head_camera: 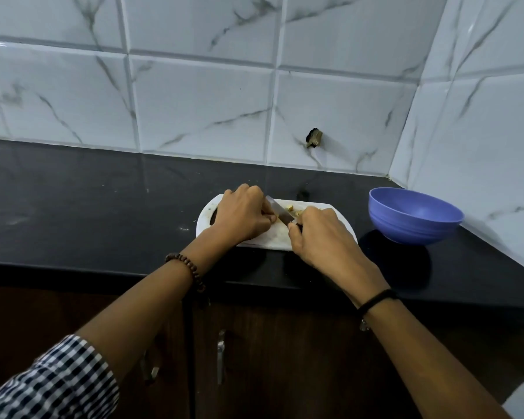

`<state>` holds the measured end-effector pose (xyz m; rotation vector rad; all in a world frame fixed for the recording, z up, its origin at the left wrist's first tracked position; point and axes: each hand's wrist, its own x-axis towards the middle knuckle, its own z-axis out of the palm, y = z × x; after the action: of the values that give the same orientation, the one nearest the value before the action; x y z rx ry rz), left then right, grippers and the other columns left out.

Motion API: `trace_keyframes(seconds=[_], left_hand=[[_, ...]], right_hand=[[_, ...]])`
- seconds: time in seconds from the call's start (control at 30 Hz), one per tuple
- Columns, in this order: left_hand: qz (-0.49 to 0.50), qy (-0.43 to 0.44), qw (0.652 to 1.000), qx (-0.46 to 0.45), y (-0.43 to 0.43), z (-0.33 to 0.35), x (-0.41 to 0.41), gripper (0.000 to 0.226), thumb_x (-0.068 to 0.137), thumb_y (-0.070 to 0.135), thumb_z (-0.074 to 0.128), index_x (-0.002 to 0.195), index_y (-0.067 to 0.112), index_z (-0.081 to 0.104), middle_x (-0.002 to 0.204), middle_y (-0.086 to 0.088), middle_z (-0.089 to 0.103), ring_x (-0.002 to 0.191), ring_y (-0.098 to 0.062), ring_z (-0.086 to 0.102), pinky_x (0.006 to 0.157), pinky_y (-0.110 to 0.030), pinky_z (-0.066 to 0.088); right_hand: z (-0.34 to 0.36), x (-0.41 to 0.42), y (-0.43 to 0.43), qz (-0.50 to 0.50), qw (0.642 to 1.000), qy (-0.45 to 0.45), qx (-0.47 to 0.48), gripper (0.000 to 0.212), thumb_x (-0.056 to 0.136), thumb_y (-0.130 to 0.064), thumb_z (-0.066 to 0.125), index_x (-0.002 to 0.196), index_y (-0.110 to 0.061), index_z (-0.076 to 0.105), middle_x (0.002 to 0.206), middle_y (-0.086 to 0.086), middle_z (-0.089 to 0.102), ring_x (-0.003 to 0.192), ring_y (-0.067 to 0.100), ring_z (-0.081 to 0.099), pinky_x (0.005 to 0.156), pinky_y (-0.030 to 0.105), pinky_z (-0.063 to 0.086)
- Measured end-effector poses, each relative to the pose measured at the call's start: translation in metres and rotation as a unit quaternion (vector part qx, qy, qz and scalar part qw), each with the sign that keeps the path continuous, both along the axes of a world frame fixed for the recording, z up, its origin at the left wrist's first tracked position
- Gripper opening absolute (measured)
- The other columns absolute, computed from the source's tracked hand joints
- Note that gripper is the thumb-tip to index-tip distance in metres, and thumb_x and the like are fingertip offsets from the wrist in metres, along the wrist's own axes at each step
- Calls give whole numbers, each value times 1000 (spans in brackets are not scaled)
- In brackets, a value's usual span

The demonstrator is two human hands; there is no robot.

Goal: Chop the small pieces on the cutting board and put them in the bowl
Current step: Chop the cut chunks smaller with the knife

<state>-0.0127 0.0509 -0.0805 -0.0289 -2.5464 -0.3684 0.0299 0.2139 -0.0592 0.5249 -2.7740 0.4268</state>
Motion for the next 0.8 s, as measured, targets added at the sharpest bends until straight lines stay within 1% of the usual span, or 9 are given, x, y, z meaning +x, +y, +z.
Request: trace_keyframes(seconds=[0.07, 0.17, 0.27, 0.33, 0.4, 0.47, 0.63, 0.77, 0.8], left_hand=[[7, 1, 1000, 1, 0, -1, -1, 21, 84, 33, 66, 94, 20, 78, 91, -1, 71, 95, -21, 58, 80, -33, 38], [4, 0, 1000, 1, 1, -1, 1, 20, 85, 33, 66, 96, 22, 78, 92, 1, 72, 98, -20, 58, 81, -32, 38], [-1, -17, 1000, 3, 2, -3, 4, 22, 90, 36, 62, 105, 28, 76, 98, 1, 71, 106, -21, 54, 86, -35, 38], [1, -24, 1000, -6, 3, -6, 5, 27, 93, 37, 57, 114, 28, 73, 104, 1, 71, 111, -23, 50, 90, -37, 38], [6, -22, 999, -25, 5, -5, 6, 29, 95, 35, 55, 116, 24, 72, 108, -1, 70, 113, -23, 48, 92, -36, 37], [15, -21, 998, -52, 7, -3, 7, 29, 95, 34, 54, 114, 20, 72, 109, -1, 68, 114, -23, 47, 92, -35, 35], [73, -11, 994, -79, -1, 1, 10, 29, 96, 29, 48, 109, 18, 71, 109, 1, 66, 111, -21, 46, 88, -34, 33], [73, -29, 993, -92, -8, 4, 16, 30, 95, 29, 51, 120, 25, 67, 116, 2, 63, 117, -22, 44, 91, -35, 32], [68, -28, 993, -93, -8, 4, 17, 32, 94, 30, 52, 124, 27, 64, 118, 2, 61, 119, -21, 42, 93, -36, 32]], right_hand=[[-1, 3, 1, 10, 1000, -15, 6, 19, 100, -25, 48, 85, -14, 47, 96, 10, 56, 82, 24, 50, 62, 31, 34], [0, 11, 2, 18, 999, -37, 18, 15, 101, -25, 49, 94, -13, 52, 94, 6, 49, 80, 20, 49, 64, 32, 37], [7, 19, 6, 21, 999, -31, 39, 17, 101, -25, 47, 89, -13, 45, 101, 14, 55, 78, 22, 45, 63, 31, 34], [12, 23, 13, 24, 998, -32, 45, 20, 101, -27, 48, 88, -12, 46, 106, 17, 57, 73, 23, 46, 58, 30, 34], [14, 28, 23, 28, 997, -43, 50, 23, 101, -30, 49, 96, -9, 55, 100, 11, 58, 72, 19, 52, 58, 30, 39], [16, 33, 35, 30, 997, -51, 52, 27, 101, -33, 49, 102, -10, 62, 92, 8, 57, 70, 18, 55, 57, 29, 40], [24, 46, 50, 34, 996, -61, 61, 31, 101, -37, 49, 116, -15, 66, 90, 5, 59, 71, 16, 59, 59, 28, 44], [26, 45, 58, 31, 998, -50, 24, 31, 100, -40, 48, 107, -18, 70, 82, 2, 58, 62, 12, 54, 49, 25, 35], [25, 45, 60, 29, 999, -43, 5, 31, 100, -40, 48, 103, -19, 70, 82, 2, 59, 62, 11, 55, 49, 26, 38]])
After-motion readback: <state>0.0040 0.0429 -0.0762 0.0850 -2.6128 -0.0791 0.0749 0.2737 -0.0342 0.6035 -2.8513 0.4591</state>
